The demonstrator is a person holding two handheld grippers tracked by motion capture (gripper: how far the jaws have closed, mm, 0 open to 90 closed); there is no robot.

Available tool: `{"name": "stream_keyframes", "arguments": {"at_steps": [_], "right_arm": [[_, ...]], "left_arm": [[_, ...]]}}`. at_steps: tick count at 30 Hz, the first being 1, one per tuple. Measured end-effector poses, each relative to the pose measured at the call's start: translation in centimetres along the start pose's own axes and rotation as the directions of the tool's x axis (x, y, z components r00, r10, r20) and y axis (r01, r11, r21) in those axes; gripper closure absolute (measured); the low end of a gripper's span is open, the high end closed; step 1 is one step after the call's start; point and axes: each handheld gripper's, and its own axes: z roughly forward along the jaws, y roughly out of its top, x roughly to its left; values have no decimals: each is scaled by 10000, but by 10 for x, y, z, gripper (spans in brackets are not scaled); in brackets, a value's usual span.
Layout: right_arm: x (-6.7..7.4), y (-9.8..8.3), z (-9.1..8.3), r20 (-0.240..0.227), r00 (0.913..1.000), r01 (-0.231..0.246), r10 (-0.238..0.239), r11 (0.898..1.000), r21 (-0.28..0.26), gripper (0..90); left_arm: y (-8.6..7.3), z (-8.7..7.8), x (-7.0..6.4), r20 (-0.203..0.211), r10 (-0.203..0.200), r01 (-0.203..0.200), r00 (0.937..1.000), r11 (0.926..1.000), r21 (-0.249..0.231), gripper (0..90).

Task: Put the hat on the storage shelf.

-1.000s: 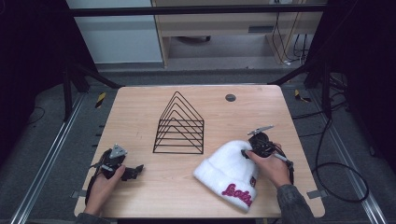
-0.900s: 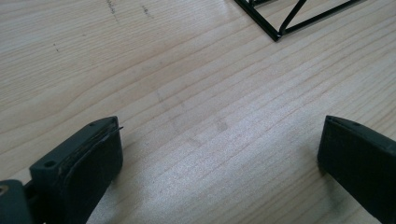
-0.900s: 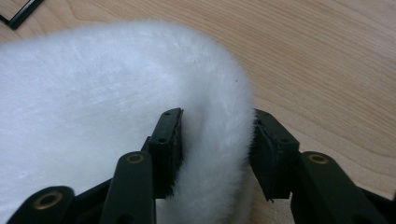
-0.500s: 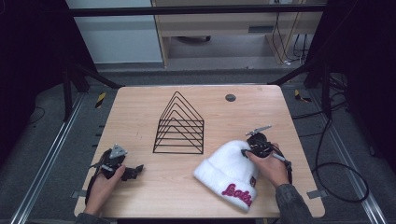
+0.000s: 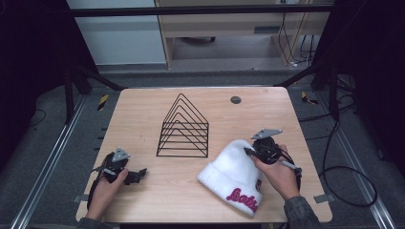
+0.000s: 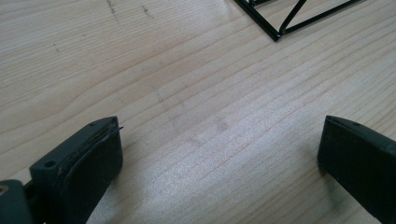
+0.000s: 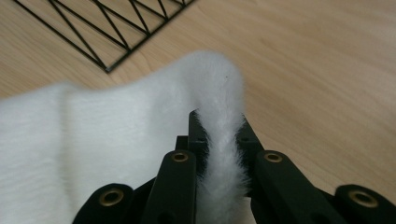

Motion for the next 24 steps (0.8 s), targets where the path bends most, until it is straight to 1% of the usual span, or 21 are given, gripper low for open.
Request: {"name": "stream_keyframes", "arguments": {"at_steps": [1, 3, 4, 6, 7, 8, 9, 11, 12, 13, 14, 16, 17, 18, 19, 20, 21, 22, 24], "right_arm": [[5, 2, -6, -24, 9999, 115, -116, 9998, -186, 825], [16, 8, -18, -67, 9987, 499, -504, 9971, -574, 825], [20, 9, -21, -109, 9983, 570, -579, 9961, -676, 825], [29, 13, -32, -115, 9963, 835, -850, 9914, -1011, 826], [36, 16, -40, -163, 9948, 976, -1004, 9871, -1269, 826], [36, 16, -40, -163, 9948, 976, -1004, 9871, -1269, 826], [38, 17, -43, -144, 9938, 1076, -1105, 9848, -1366, 826], [44, 21, -52, -166, 9915, 1246, -1292, 9779, -1682, 827], [48, 24, -60, -182, 9895, 1368, -1431, 9709, -1967, 827], [48, 24, -60, -182, 9895, 1368, -1431, 9709, -1967, 827], [49, 25, -63, -212, 9886, 1419, -1493, 9685, -2047, 827], [51, 28, -70, -327, 9852, 1568, -1685, 9608, -2287, 828], [52, 31, -76, -379, 9822, 1691, -1842, 9532, -2506, 827], [52, 32, -78, -392, 9813, 1725, -1886, 9509, -2569, 828], [52, 32, -78, -392, 9813, 1725, -1886, 9509, -2569, 828], [52, 34, -80, -410, 9798, 1780, -1955, 9477, -2648, 828], [51, 36, -83, -461, 9763, 1905, -2113, 9411, -2794, 828], [51, 36, -83, -461, 9763, 1905, -2113, 9411, -2794, 828], [49, 38, -85, -557, 9732, 1977, -2229, 9360, -2911, 829]], "left_arm": [[0, 0, 0, 1, -8, 8, 10000, 10000, -7, 0], [0, 0, 0, -1, -2, 2, 10000, 10000, -1, 0], [0, 0, 0, 1, 0, 0, 10000, 10000, 2, 0], [0, 0, 0, 0, 8, -8, 10000, 10000, 10, 0], [0, 0, 0, 0, -2, 2, 10000, 10000, -2, 0], [0, 0, 0, 0, -2, 2, 10000, 10000, -2, 0], [0, 0, 0, 0, -11, 11, 10000, 10000, -7, 0], [0, 0, 0, -52, -27, 27, 10000, 10000, 1, 0], [0, 0, -1, -102, -70, 69, 9999, 10000, -45, 0], [0, 0, -1, -102, -70, 69, 9999, 10000, -45, 11], [0, -1, -1, -166, -61, 59, 9998, 9999, -109, 11], [1, -2, -2, -126, -55, 52, 9999, 9998, -203, 31], [4, -5, -4, -137, -49, 42, 9999, 9988, -481, 31], [6, -8, -4, -162, 16, -25, 9999, 9984, -568, 32], [6, -8, -4, -162, 16, -25, 9999, 9984, -568, 32], [9, -12, -5, -165, 12, -25, 9999, 9970, -772, 32], [12, -17, -5, -160, 91, -106, 9998, 9952, -970, 34], [12, -17, -5, -160, 91, -106, 9998, 9952, -970, 34], [19, -26, -6, -213, 281, -303, 9994, 9929, -1149, 34]]}}
